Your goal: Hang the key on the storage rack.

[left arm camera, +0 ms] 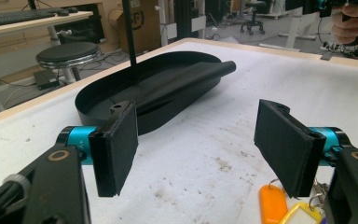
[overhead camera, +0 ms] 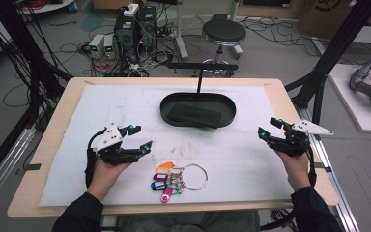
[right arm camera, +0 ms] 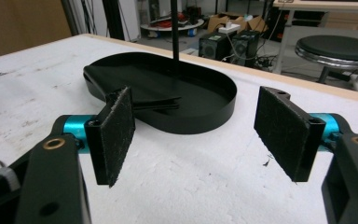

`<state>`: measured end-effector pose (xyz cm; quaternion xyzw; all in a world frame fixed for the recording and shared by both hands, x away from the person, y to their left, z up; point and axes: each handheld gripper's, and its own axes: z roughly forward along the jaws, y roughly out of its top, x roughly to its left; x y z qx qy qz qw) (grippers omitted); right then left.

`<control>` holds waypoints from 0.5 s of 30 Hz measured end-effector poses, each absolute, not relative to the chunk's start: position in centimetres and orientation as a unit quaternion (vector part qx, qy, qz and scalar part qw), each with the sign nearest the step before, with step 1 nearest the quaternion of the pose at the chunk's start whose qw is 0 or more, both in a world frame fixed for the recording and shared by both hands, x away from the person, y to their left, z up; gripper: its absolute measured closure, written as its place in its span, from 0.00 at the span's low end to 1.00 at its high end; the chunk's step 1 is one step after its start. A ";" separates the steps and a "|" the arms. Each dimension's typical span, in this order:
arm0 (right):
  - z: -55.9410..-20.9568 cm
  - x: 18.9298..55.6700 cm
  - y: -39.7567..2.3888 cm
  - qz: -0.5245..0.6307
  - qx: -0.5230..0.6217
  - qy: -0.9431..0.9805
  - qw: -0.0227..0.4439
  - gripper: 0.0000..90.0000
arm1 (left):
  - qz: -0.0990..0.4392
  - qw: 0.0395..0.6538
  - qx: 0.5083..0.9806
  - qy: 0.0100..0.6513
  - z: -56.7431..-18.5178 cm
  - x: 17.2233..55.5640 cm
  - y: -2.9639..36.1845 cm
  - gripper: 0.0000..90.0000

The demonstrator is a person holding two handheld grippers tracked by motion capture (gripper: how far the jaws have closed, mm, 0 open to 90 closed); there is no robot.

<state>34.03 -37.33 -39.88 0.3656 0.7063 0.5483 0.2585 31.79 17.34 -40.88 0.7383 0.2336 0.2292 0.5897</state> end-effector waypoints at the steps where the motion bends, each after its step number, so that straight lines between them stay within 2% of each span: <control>1: -39.9 34.0 -37.4 0.548 0.366 0.706 0.258 0.33 | 0.230 0.590 0.737 0.235 -40.8 31.8 17.3 0.34; 7: -40.0 34.0 -37.5 0.545 0.372 0.705 0.260 0.33 | 0.219 0.593 0.739 0.231 -40.5 31.7 17.0 0.28; 15: -40.4 34.0 -37.7 0.541 0.376 0.706 0.261 0.33 | 0.203 0.590 0.749 0.224 -40.4 31.8 15.5 0.28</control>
